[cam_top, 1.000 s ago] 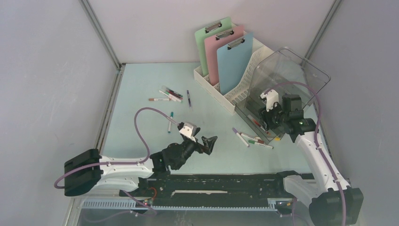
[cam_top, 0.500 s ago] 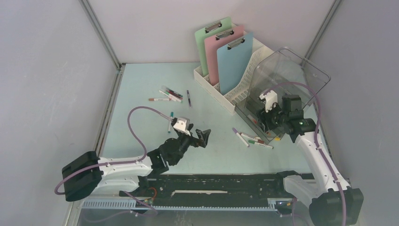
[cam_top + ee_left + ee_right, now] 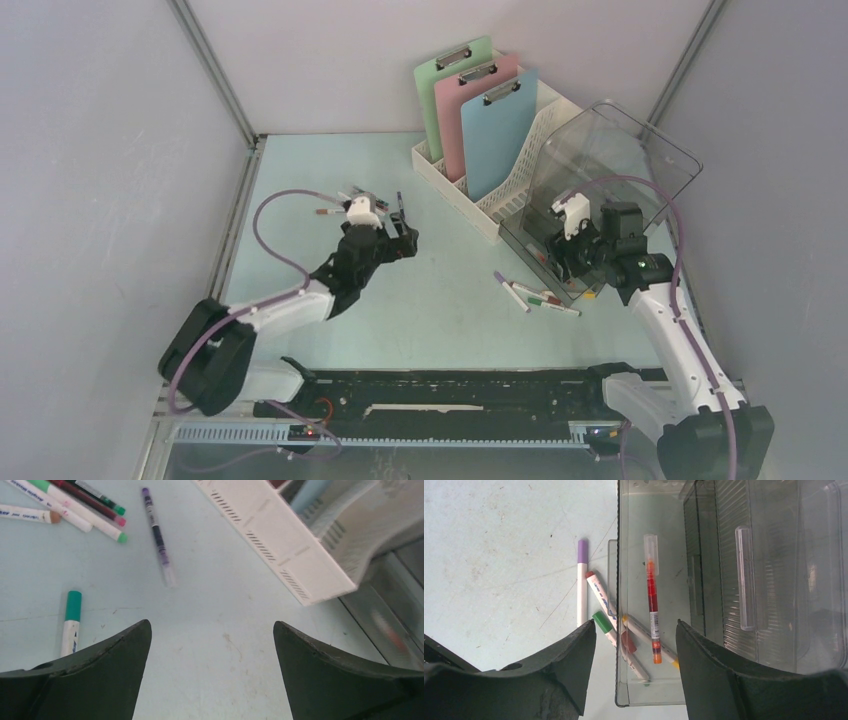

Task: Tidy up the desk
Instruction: Pick up the stationery from the center of the board.

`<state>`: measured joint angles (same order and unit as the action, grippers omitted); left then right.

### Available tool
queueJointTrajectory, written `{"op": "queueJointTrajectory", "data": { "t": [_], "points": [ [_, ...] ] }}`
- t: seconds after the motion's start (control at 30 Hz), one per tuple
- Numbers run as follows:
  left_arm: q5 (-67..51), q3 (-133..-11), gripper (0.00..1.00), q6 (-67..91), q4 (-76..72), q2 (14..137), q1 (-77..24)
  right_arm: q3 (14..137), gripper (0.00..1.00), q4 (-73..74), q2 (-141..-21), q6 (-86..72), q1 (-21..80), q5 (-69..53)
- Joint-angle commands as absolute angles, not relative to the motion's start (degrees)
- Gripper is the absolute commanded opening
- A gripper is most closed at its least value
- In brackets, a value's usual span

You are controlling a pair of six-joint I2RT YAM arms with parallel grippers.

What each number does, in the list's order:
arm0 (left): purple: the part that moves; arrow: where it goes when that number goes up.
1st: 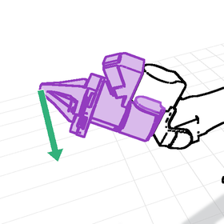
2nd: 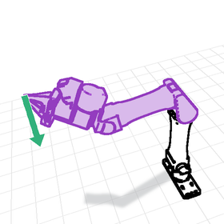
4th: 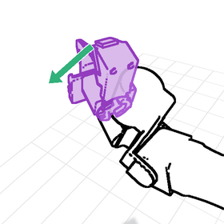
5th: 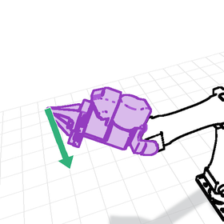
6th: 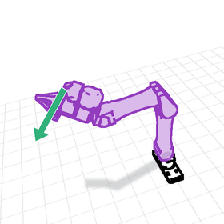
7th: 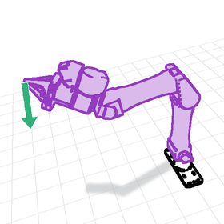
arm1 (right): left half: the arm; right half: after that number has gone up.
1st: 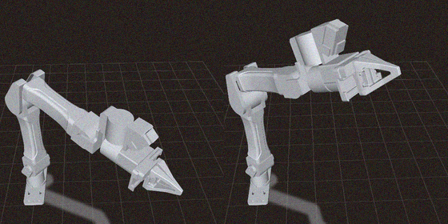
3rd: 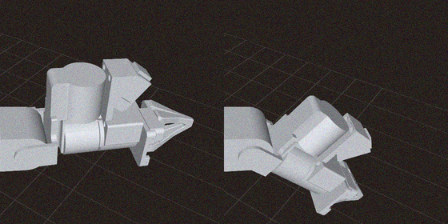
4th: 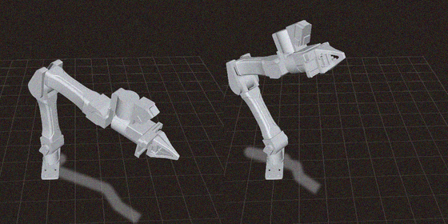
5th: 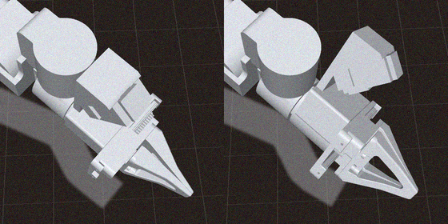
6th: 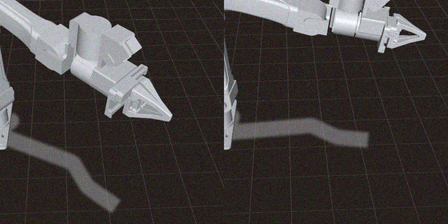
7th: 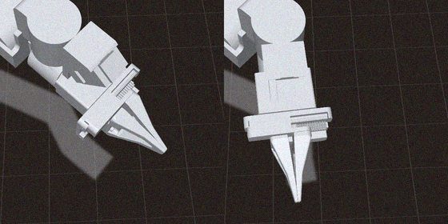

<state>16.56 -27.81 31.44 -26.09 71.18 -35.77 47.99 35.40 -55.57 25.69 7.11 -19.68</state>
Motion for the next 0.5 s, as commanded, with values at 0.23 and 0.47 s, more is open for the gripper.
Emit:
{"op": "queueJointTrajectory", "data": {
  "t": [0.23,0.47],
  "points": [
    [15.48,-66.27,0.8,33.48,14.63,101.67,-31.09,48.03,0.68,35.11,-53.67,26.75,7.47,-20.72],
    [15.4,-74.88,0.73,32.72,18.86,109.56,-29.77,48.0,0.68,35.15,-53.16,26.81,7.47,-20.78]
  ]
}}
